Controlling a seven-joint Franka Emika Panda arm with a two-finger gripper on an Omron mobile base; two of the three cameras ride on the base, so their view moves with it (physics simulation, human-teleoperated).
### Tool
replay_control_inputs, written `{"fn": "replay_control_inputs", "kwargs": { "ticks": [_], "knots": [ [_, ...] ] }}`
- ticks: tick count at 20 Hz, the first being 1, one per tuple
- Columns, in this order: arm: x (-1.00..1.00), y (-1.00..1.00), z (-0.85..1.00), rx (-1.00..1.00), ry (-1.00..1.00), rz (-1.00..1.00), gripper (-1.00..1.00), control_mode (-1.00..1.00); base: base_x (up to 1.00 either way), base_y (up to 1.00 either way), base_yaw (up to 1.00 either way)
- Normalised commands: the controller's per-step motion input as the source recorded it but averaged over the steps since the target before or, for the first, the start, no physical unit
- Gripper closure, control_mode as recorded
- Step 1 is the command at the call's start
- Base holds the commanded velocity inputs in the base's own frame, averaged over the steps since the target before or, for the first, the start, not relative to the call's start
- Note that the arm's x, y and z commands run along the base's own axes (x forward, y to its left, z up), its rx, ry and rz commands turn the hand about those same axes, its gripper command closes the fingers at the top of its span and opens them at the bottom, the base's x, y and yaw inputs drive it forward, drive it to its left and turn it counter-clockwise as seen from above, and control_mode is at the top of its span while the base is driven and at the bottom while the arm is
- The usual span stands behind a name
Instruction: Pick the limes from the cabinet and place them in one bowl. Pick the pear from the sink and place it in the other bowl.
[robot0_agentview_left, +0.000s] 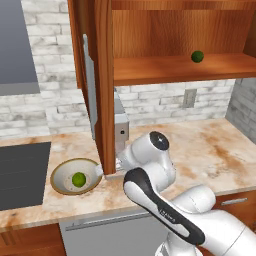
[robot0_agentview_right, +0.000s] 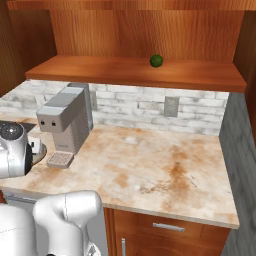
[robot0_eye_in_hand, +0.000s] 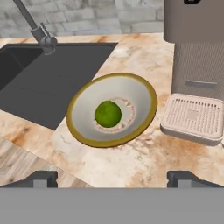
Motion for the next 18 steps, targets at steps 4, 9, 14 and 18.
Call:
{"fn": "replay_control_inputs", "kwargs": {
  "ticks": [4,9,14,18],
  "knots": [
    [-0.38,-0.3,0.71,0.0,0.01,0.0,-1.0,-1.0,0.0,0.0,0.0],
    [-0.44,-0.63,0.57,0.0,0.02,-0.02,-1.0,-1.0,0.0,0.0,0.0],
    [-0.29,-0.58,0.75,-0.01,0.0,-0.04,-1.0,-1.0,0.0,0.0,0.0],
    [-0.23,-0.55,0.78,-0.02,0.0,-0.02,-1.0,-1.0,0.0,0.0,0.0]
  ]
}}
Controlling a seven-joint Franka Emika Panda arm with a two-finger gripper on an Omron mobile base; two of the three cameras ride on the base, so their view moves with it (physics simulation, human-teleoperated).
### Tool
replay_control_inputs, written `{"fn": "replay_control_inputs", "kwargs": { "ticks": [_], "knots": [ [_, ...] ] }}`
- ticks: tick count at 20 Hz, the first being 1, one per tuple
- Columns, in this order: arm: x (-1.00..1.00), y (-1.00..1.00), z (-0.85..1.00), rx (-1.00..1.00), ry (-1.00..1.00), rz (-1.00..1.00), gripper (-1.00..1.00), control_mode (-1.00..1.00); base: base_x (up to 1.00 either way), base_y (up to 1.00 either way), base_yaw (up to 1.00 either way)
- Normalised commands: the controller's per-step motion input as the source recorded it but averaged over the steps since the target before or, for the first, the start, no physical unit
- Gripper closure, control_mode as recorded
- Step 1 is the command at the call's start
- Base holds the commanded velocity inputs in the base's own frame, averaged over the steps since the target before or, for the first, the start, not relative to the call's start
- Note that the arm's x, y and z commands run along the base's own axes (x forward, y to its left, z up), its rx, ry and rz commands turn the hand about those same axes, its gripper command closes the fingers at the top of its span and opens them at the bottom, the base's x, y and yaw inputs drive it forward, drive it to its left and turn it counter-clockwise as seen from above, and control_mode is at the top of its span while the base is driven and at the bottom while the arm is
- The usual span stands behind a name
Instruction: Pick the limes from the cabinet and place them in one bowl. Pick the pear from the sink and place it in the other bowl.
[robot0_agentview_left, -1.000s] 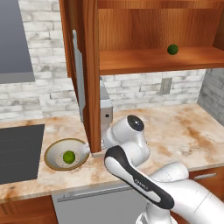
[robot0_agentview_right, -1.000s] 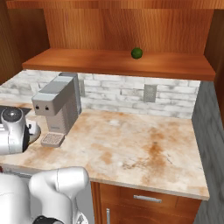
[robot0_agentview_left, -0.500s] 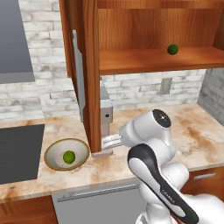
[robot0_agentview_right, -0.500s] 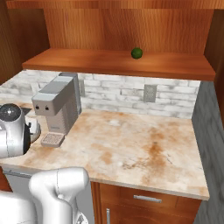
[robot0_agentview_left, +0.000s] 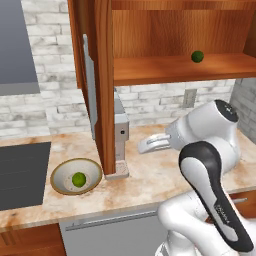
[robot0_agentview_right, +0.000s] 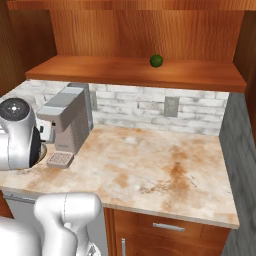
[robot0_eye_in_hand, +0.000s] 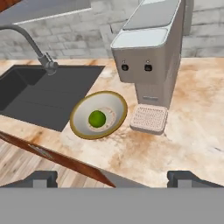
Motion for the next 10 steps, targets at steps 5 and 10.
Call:
{"fn": "replay_control_inputs", "kwargs": {
  "ticks": [5,10],
  "knots": [
    [-0.35,-0.64,0.72,0.0,0.0,-0.04,-1.0,-1.0,0.0,0.0,0.0],
    [-0.39,-0.63,0.68,0.0,0.0,-0.05,-1.0,-1.0,0.0,0.0,0.0]
  ]
}}
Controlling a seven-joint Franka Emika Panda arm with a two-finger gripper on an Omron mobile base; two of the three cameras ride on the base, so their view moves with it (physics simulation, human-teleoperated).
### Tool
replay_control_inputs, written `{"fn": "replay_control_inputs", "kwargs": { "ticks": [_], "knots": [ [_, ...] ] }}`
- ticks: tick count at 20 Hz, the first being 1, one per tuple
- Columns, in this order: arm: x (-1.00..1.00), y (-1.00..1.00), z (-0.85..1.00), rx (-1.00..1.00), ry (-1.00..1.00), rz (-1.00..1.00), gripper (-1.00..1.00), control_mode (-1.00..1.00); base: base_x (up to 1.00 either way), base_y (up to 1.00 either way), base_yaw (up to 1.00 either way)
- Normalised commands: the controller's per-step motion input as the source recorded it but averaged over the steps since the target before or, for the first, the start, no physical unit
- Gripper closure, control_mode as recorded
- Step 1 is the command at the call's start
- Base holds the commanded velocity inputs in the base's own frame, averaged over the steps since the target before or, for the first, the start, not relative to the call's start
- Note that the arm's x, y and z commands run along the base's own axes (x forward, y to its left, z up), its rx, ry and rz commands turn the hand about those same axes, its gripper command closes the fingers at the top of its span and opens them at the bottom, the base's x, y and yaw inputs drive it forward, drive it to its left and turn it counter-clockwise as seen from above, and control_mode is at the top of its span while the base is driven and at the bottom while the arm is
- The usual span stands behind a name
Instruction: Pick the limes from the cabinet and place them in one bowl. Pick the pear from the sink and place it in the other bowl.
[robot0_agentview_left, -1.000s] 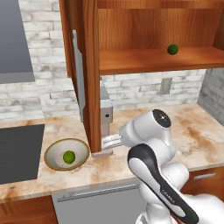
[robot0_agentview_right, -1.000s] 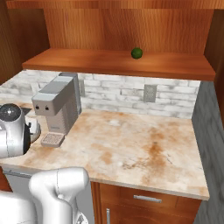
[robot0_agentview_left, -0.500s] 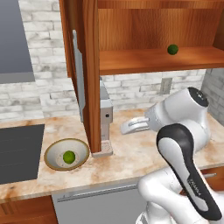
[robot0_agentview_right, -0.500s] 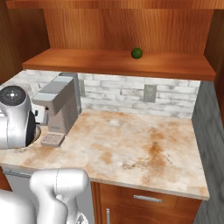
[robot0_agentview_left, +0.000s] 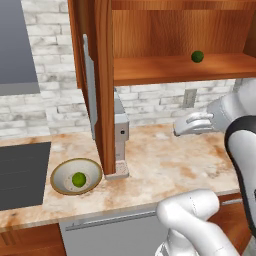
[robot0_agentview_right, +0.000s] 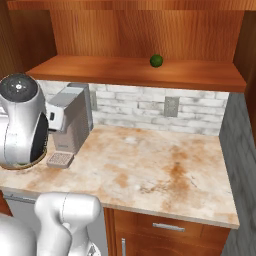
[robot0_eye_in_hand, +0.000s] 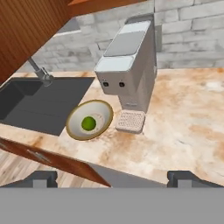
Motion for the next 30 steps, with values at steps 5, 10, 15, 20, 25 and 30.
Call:
{"fn": "replay_control_inputs", "kwargs": {
  "ticks": [5,10,15,20,25,30],
  "knots": [
    [-0.42,-0.56,0.66,-0.02,0.0,-0.06,-1.0,-1.0,0.0,0.0,0.0],
    [-0.07,-0.51,0.35,-0.1,-0.02,-0.05,-1.0,-1.0,0.0,0.0,0.0],
    [0.48,-0.18,0.04,-0.13,-0.19,-0.05,-1.0,-1.0,0.0,0.0,0.0],
    [0.65,-0.02,0.06,-0.07,-0.32,-0.03,-1.0,-1.0,0.0,0.0,0.0],
    [0.06,-0.3,0.27,-0.09,-0.19,-0.05,-1.0,-1.0,0.0,0.0,0.0],
    [0.28,-0.43,0.37,-0.08,0.0,-0.17,-1.0,-1.0,0.0,0.0,0.0]
  ]
}}
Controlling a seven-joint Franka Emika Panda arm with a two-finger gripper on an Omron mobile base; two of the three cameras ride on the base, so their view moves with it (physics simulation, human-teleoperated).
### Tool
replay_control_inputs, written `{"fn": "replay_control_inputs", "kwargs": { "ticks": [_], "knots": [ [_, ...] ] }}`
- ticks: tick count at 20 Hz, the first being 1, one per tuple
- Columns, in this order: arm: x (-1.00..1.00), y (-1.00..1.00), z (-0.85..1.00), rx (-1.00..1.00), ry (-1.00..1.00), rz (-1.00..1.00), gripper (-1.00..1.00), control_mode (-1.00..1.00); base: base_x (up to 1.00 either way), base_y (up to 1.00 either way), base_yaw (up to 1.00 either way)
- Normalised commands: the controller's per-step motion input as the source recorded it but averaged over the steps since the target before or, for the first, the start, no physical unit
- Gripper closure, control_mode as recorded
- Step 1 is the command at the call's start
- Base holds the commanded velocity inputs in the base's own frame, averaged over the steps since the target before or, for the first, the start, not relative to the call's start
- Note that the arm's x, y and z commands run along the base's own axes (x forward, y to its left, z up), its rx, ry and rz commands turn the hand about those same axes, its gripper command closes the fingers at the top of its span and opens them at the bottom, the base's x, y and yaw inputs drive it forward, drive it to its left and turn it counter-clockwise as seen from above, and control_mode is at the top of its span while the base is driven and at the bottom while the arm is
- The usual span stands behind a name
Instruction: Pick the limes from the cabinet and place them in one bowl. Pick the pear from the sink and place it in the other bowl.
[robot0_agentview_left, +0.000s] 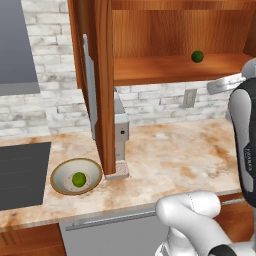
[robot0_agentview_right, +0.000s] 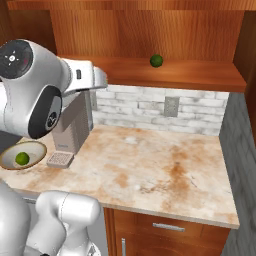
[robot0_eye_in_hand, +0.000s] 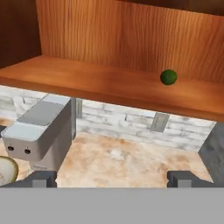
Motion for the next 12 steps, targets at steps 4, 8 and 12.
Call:
{"fn": "replay_control_inputs", "kwargs": {
  "ticks": [4,8,12],
  "knots": [
    [0.45,-0.29,0.63,0.0,0.0,-0.24,-1.0,-1.0,0.0,0.0,0.0],
    [0.18,-0.25,0.14,0.11,-0.11,-0.18,-1.0,-1.0,0.0,0.0,0.0],
    [0.19,-0.26,-0.02,0.13,-0.04,-0.16,-1.0,-1.0,0.0,0.0,0.0]
  ]
}}
